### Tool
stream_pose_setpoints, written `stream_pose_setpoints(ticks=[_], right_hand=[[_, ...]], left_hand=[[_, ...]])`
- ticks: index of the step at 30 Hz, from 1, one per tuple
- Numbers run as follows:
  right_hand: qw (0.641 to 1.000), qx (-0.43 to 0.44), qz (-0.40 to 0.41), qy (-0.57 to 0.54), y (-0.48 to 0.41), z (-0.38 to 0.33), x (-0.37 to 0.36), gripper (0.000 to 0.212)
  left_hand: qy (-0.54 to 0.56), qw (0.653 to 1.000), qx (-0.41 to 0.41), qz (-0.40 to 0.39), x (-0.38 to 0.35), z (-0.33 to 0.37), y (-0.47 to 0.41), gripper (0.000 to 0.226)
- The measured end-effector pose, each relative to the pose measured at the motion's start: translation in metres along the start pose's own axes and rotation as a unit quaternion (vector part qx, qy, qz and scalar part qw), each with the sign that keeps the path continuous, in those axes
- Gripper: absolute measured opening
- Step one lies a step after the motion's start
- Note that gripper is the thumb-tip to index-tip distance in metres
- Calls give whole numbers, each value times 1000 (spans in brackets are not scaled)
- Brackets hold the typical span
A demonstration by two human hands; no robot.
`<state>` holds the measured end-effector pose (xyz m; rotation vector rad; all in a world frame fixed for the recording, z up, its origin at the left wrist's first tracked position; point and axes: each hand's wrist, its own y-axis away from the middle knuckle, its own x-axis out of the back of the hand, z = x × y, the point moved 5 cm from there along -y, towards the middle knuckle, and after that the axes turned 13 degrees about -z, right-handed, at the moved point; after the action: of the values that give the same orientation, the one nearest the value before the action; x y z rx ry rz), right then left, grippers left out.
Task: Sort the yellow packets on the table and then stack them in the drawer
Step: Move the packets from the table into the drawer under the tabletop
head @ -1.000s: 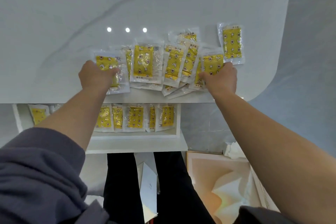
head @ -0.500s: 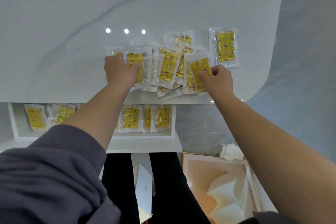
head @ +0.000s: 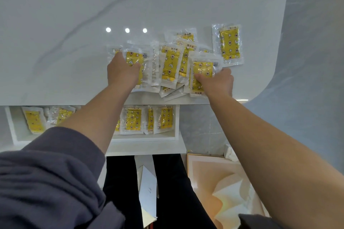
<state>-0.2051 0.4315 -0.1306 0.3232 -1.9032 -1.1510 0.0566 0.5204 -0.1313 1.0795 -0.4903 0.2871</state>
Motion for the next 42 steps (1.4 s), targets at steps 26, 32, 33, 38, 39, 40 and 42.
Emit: stream_pose_setpoints(ticks=[26,32,33,38,39,40,42], right_hand=[[988,94,84,-88,22,-14,-15,56],[994,65,47,-70,16,-6,-9,45],[996,56,42,-61,16,-5,-8,54],[997,29,67,32,14,-2,1,44],[997,32,69,33,13,-1,3,36],[997,36,68,26,13,0,4,36],[995,58,75,18,12,0,6,43]], left_hand=[[174,975,-47,-131,48,-114,43,29],[180,975,-35,-123,56,-116,41,22],[180,975,-35,-123,54,-114,41,21],[178,975,-36,-131,42,-99,42,24],[175,975,-35,-132,39,-96,42,25],[173,976,-33,-132,36,-94,42,26],[171,976,-28,-131,31,-91,41,25]])
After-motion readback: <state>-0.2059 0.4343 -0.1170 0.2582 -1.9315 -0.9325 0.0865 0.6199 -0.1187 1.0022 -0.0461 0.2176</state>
